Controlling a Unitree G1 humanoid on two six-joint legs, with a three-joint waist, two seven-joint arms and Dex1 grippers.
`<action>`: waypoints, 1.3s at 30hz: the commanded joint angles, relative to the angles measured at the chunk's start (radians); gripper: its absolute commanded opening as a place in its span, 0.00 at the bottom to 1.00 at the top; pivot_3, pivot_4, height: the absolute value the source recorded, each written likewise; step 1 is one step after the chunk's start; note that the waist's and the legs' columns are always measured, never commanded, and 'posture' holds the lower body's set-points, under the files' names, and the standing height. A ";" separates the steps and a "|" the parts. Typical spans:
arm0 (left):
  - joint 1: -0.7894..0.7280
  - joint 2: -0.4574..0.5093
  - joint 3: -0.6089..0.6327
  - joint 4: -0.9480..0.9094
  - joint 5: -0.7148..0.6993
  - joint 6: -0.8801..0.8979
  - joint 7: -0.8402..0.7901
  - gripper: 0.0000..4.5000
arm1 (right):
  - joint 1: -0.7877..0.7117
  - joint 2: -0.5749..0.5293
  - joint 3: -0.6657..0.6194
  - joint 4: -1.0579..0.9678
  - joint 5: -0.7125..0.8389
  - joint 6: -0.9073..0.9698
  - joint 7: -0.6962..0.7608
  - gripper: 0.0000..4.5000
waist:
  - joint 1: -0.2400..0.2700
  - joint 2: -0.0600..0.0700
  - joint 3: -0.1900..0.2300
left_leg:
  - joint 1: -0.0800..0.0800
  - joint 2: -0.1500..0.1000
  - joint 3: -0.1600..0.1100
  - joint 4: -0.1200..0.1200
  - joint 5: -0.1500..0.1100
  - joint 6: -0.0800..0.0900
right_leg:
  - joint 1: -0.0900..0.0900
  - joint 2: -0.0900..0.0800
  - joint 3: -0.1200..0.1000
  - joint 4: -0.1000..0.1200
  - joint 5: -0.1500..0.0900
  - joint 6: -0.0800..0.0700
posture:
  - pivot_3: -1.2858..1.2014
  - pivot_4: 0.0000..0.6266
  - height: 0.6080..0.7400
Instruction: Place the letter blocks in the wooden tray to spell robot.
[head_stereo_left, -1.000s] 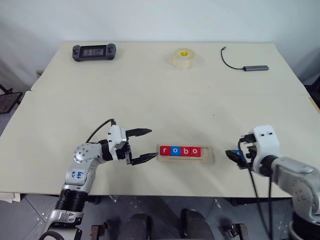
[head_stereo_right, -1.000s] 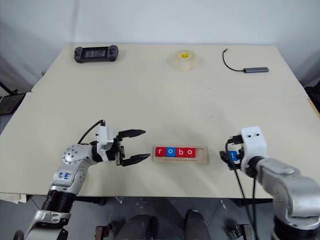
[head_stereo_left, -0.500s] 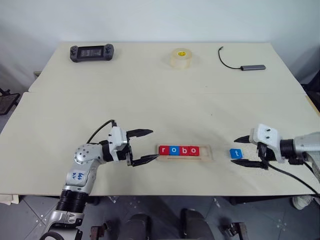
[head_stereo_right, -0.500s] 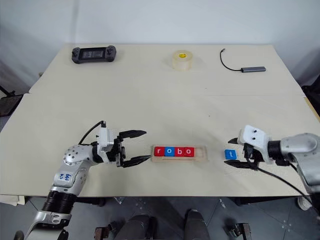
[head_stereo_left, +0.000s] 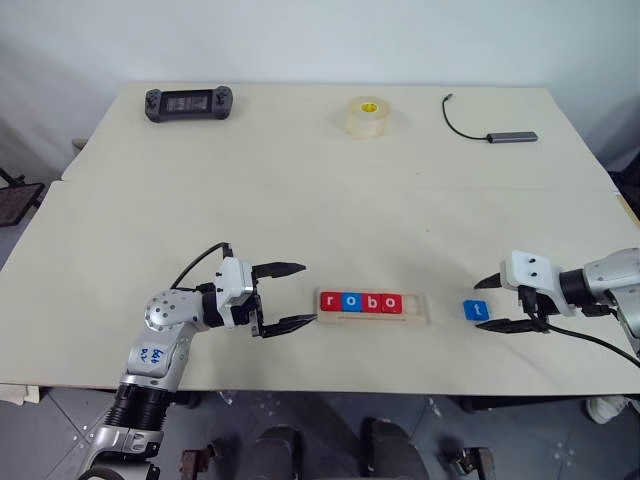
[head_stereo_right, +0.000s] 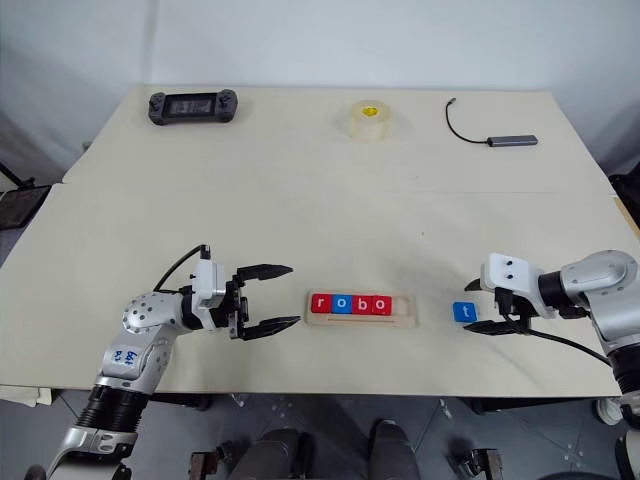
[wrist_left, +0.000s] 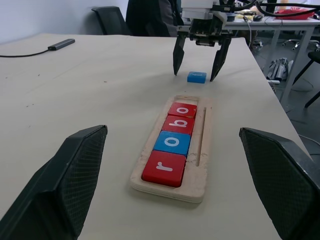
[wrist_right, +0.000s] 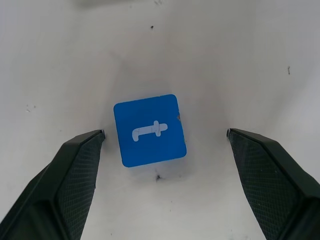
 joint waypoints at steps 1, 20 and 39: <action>-0.007 0.008 0.015 -0.026 -0.012 -0.007 0.002 1.00 | 0.020 0.020 -0.003 -0.014 -0.010 0.007 -0.020 0.72 | -0.004 0.000 0.000 | 0.000 0.000 0.000 0.000 0.000 0.000 | 0.000 0.000 0.000 0.000 0.000 0.000 | 0.52 0.24 1.00; -0.004 0.002 0.016 -0.014 -0.007 -0.015 0.006 1.00 | -0.130 0.026 0.047 -0.284 0.014 0.219 0.086 0.33 | -0.001 0.000 0.000 | 0.000 0.001 0.001 0.002 0.000 -0.002 | -0.002 0.000 0.002 0.001 0.000 -0.001 | 0.52 0.24 1.00; 0.036 0.000 0.012 -0.056 -0.007 -0.012 0.051 1.00 | -0.166 0.141 0.158 -0.365 -0.026 0.352 0.039 0.33 | 0.000 0.000 0.000 | -0.001 0.000 0.000 0.001 0.000 -0.001 | -0.003 0.000 0.000 0.002 0.000 -0.001 | 0.52 0.24 1.00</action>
